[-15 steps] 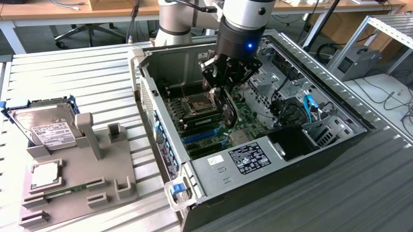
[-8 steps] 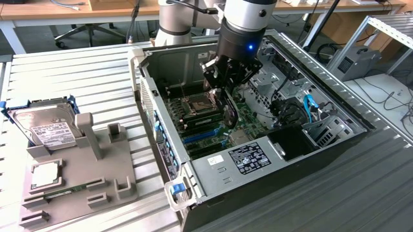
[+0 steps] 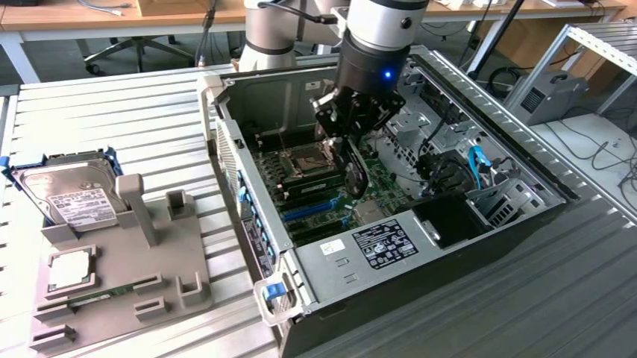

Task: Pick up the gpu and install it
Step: 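Pick up the gpu and move the gpu toward the slot, then insert the gpu into the slot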

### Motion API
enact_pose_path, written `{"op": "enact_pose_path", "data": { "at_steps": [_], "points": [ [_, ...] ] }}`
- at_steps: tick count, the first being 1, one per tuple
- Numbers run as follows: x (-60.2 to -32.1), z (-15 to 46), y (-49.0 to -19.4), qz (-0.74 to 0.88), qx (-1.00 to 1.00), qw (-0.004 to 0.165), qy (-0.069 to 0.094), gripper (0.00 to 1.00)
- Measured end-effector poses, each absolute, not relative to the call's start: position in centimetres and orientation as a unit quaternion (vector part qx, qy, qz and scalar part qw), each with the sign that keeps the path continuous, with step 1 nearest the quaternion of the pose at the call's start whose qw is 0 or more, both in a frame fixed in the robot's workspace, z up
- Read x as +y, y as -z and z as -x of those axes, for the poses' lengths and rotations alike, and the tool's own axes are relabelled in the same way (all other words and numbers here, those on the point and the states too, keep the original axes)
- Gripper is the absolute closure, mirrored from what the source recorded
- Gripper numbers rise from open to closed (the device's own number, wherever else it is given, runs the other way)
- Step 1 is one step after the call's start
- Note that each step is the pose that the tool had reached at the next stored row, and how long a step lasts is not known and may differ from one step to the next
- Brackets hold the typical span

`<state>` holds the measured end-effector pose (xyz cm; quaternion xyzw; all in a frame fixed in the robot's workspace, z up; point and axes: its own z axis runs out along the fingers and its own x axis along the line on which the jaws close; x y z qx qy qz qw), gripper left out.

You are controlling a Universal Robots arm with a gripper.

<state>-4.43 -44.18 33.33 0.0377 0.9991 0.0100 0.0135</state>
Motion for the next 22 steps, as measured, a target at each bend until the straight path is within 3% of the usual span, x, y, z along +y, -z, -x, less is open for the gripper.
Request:
{"op": "enact_pose_path", "data": {
  "at_steps": [15, 22],
  "points": [
    [-43.2, 3.2, -31.9, -0.038, 0.999, 0.013, -0.010, 0.74],
    [-43.2, 3.2, -31.9, 0.057, 0.998, 0.013, -0.011, 0.74]
  ]
}}
